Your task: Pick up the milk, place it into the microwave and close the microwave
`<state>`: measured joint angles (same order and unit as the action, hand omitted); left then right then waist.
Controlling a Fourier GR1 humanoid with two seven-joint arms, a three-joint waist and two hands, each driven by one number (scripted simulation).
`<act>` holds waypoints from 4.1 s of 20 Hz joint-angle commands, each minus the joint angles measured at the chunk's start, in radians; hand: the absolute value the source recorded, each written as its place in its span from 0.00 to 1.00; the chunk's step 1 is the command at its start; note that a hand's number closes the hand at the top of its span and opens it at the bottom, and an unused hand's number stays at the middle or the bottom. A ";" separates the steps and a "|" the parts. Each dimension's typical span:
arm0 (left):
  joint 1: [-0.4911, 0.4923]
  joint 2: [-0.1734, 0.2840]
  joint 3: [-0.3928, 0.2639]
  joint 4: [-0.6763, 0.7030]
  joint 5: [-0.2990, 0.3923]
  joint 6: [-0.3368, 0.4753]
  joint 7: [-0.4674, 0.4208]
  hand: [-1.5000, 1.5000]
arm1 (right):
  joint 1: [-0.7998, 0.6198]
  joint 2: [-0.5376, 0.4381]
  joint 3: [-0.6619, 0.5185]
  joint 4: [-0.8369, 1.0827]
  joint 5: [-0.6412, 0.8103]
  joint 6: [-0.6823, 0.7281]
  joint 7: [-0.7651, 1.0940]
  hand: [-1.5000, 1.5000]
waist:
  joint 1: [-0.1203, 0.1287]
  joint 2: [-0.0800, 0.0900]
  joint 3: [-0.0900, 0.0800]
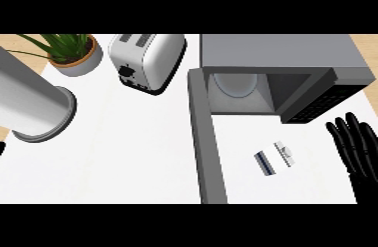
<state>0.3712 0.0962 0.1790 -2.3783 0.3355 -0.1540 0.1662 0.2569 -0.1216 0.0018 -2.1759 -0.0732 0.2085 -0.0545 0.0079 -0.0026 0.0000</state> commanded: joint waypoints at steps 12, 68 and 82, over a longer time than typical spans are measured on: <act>0.198 -0.041 0.127 -0.099 0.184 -0.173 -0.095 0.00 | 0.006 0.033 -0.094 0.417 0.156 -0.077 -0.262 0.00 | 0.012 -0.001 0.000; 0.490 -0.065 0.212 -0.077 0.382 -0.422 -0.255 0.00 | -0.691 0.012 -0.283 1.866 0.255 -0.118 -1.071 1.00 | 0.035 0.010 0.005; 0.517 -0.004 0.292 -0.058 0.468 -0.423 -0.225 0.00 | -0.886 -0.002 -0.280 1.851 0.270 -0.193 -0.948 1.00 | 0.023 0.005 0.002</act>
<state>0.8533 0.0877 0.4390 -2.3277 0.6547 -0.5725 -0.0778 -0.5912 -0.1108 -0.2726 -0.3279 0.1980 0.0419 -1.0032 0.0299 0.0047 0.0024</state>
